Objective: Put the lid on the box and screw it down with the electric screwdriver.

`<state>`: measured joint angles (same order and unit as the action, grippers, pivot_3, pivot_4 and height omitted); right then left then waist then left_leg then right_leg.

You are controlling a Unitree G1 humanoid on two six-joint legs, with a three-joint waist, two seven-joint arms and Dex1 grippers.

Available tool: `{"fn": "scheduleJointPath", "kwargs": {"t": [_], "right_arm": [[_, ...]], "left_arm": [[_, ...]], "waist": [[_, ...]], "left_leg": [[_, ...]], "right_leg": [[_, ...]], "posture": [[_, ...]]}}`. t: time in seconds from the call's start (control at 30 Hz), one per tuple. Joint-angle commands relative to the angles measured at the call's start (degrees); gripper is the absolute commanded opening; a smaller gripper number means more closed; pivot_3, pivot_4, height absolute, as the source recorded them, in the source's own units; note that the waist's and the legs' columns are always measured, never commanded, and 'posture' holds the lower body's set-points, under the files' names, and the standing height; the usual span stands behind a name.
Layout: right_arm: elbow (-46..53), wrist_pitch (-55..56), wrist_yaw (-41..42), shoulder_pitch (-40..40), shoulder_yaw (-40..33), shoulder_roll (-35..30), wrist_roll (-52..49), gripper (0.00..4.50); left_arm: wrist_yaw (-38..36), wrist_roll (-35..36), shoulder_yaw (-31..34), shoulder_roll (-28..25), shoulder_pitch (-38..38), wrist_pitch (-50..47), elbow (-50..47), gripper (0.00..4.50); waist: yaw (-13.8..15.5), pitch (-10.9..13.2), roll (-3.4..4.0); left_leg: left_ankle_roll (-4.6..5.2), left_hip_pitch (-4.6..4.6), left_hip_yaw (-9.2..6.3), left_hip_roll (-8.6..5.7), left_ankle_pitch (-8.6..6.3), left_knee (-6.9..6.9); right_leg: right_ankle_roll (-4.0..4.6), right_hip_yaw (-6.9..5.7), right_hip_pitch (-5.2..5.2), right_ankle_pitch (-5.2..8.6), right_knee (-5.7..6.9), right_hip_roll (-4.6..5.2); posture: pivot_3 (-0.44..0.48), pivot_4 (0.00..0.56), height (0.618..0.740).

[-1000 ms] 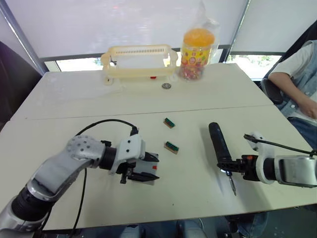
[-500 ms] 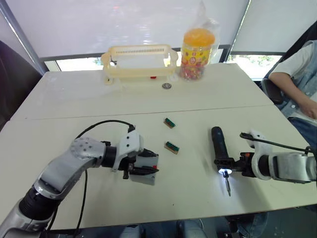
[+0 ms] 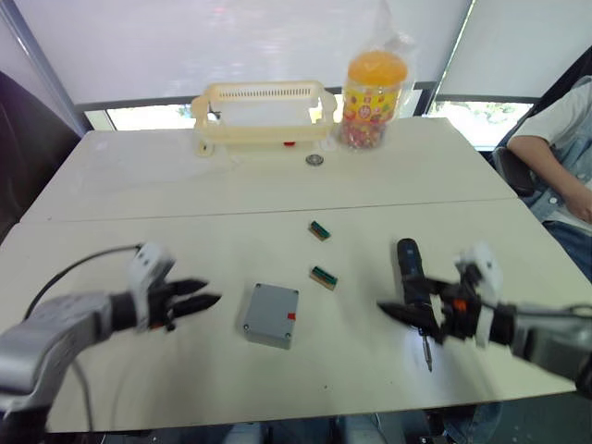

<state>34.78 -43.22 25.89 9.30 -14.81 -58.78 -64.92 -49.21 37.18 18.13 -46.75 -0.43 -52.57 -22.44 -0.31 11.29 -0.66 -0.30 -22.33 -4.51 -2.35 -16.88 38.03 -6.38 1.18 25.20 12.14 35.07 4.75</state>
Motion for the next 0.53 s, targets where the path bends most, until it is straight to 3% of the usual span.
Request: {"fn": "scheduleJointPath", "kwargs": {"t": [0.03, 0.23, 0.53], "right_arm": [[2.8, 2.6, 6.7, 4.7, -4.4, 2.4, 1.7, 4.43], [3.5, 2.2, 12.9, 7.0, 0.9, 2.9, 7.4, 4.43], [1.0, 2.1, 15.0, 2.9, 4.2, 5.4, 13.2, 4.43]], "left_arm": [[1.3, 3.1, 7.6, 0.7, 6.7, -1.4, -4.9, 2.41], [3.4, 5.8, 9.8, 3.6, 13.2, -1.5, -7.4, 2.41], [4.7, 6.0, 9.3, 4.1, 15.2, 0.5, -6.8, 2.41]], "waist": [[0.0, 0.0, -0.03], [0.0, 0.0, 0.02], [0.0, -0.1, 0.0]], "left_leg": [[-0.09, -0.05, 0.03, -0.02, 0.05, 0.06], [-0.34, 0.95, -0.07, 0.29, -0.07, 0.12], [-0.34, 0.7, 0.16, 0.23, -0.06, -0.03]], "right_leg": [[0.02, 0.03, 0.01, 0.01, -0.09, 0.01], [0.2, -0.14, -1.35, 0.03, -0.83, -0.05], [0.4, -0.07, -0.97, -0.15, -0.82, -0.06]], "posture": [[0.0, 0.15, 0.74], [0.0, 0.15, 0.74], [0.0, 0.15, 0.74]]}}
